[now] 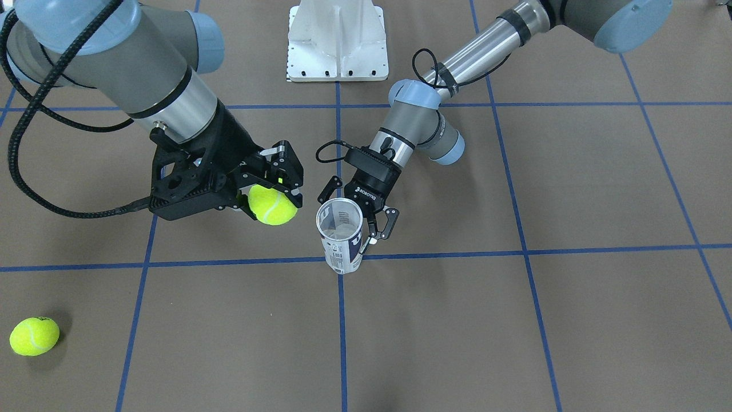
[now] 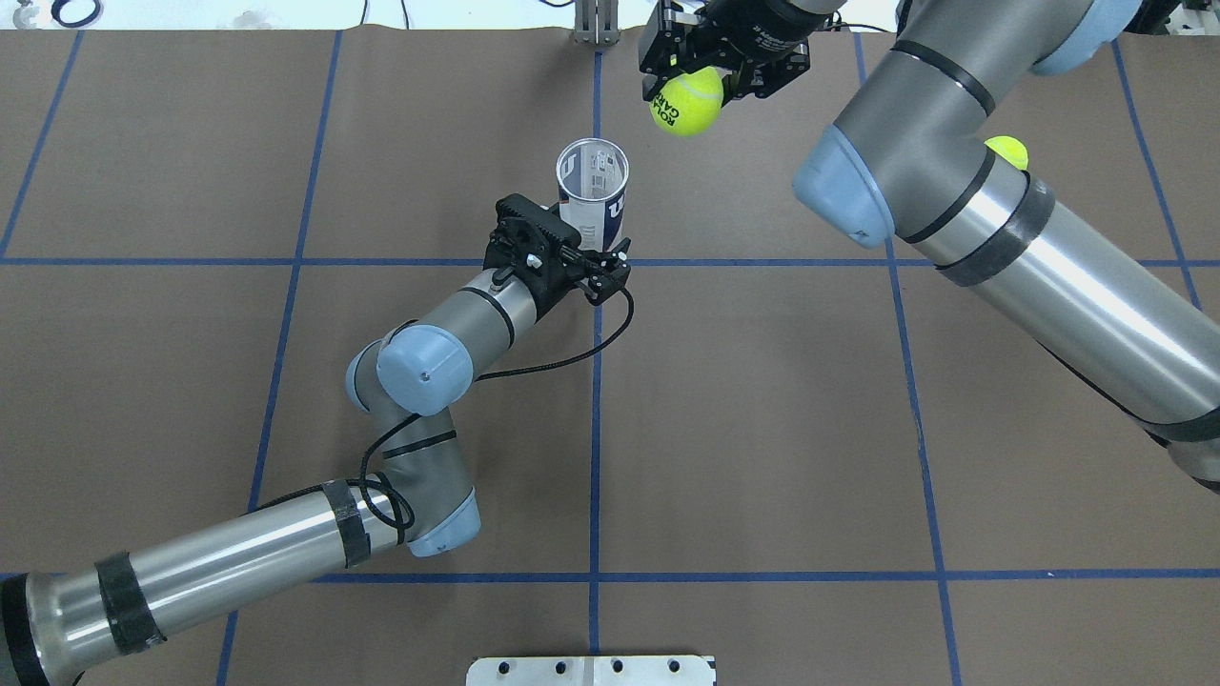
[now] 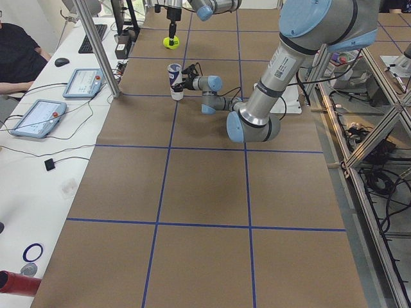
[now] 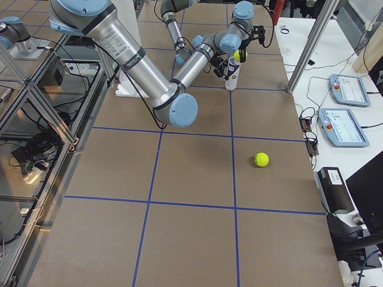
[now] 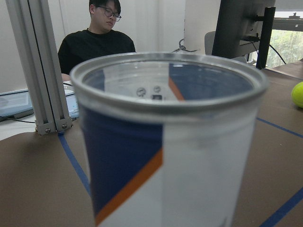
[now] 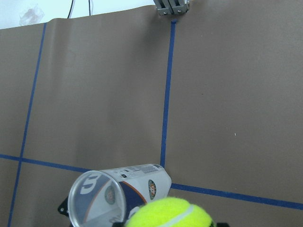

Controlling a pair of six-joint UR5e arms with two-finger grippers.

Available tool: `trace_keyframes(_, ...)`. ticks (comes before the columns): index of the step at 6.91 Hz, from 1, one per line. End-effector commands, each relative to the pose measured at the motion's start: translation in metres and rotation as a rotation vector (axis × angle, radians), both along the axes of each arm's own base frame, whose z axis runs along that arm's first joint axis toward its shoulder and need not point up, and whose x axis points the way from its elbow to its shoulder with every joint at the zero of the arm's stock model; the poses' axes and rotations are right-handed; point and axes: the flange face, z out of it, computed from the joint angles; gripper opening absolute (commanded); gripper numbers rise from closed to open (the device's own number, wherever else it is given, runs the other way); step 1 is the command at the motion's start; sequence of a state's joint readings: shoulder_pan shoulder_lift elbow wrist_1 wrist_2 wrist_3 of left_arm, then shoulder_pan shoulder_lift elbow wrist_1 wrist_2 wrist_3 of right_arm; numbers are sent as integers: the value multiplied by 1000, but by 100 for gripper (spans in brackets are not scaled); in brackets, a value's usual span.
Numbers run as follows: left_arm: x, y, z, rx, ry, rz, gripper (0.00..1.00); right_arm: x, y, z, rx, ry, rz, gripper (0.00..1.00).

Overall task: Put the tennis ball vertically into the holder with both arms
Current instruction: 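Carry the ball with the right gripper above the can's opening, then lower the ball into the can with the right gripper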

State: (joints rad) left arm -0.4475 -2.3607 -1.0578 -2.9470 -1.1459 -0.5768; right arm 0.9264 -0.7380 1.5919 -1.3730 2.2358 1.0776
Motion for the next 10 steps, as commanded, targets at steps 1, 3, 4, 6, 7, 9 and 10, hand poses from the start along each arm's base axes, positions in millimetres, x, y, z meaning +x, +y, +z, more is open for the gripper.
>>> trace_keyframes(1,0,-1,0,0,-1,0,94,-25,-2,-27,0,-2,1,0)
trace_keyframes(3,0,-2,-4,2,3,-2,84,-51,3,-32,15,21,9,0)
trace_keyframes(4,0,-2,-4,2,3,-2,83,-56,5,-32,20,26,12,0)
trace_keyframes(6,-2,-3,-6,4,7,-5,83,-73,11,-27,28,49,23,0)
trace_keyframes(7,-2,-3,-6,4,7,-5,83,-75,9,-24,24,55,25,0)
trace_keyframes(9,-3,-4,-9,6,11,-7,83,-79,8,-21,22,65,26,0)
trace_keyframes(10,-4,-5,-9,6,11,-8,83,-84,10,-20,24,67,23,0)
